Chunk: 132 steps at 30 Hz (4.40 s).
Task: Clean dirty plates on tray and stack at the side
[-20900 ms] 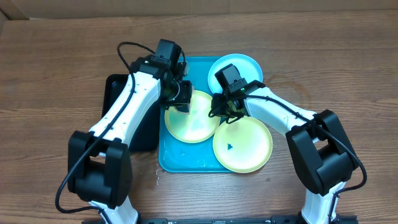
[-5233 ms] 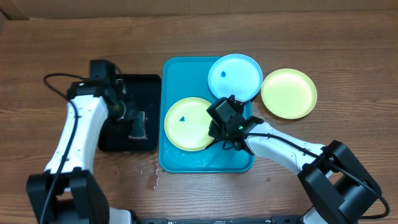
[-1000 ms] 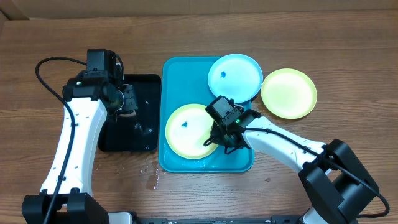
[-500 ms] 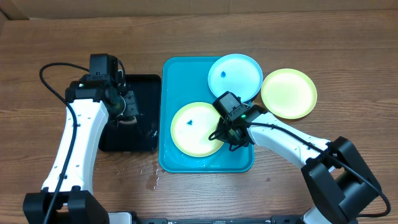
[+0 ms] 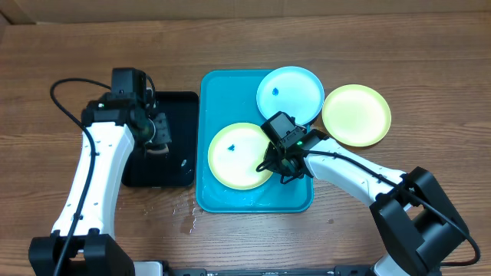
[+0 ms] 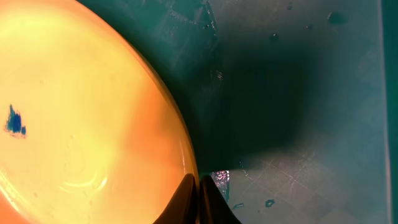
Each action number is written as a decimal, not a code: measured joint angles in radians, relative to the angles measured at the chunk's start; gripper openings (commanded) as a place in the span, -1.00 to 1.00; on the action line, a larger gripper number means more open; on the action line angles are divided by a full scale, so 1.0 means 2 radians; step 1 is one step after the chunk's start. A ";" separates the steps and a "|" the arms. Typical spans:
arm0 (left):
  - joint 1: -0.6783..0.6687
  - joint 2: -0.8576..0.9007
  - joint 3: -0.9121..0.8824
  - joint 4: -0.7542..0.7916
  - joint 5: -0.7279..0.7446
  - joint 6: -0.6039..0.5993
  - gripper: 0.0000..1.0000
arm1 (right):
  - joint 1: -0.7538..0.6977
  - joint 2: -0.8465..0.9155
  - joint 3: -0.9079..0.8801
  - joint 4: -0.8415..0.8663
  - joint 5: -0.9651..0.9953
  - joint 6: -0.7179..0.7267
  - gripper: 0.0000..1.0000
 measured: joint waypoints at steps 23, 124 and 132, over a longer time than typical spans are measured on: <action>0.000 0.000 0.044 -0.036 -0.015 0.000 -0.91 | 0.000 0.003 -0.006 0.041 0.017 -0.001 -0.44; -0.004 0.004 -0.176 0.199 -0.028 -0.029 -0.41 | 0.000 0.003 -0.007 0.048 0.026 0.000 -0.92; -0.004 0.005 -0.183 0.201 -0.028 -0.030 -0.70 | 0.000 0.003 -0.007 0.048 0.026 0.000 -0.92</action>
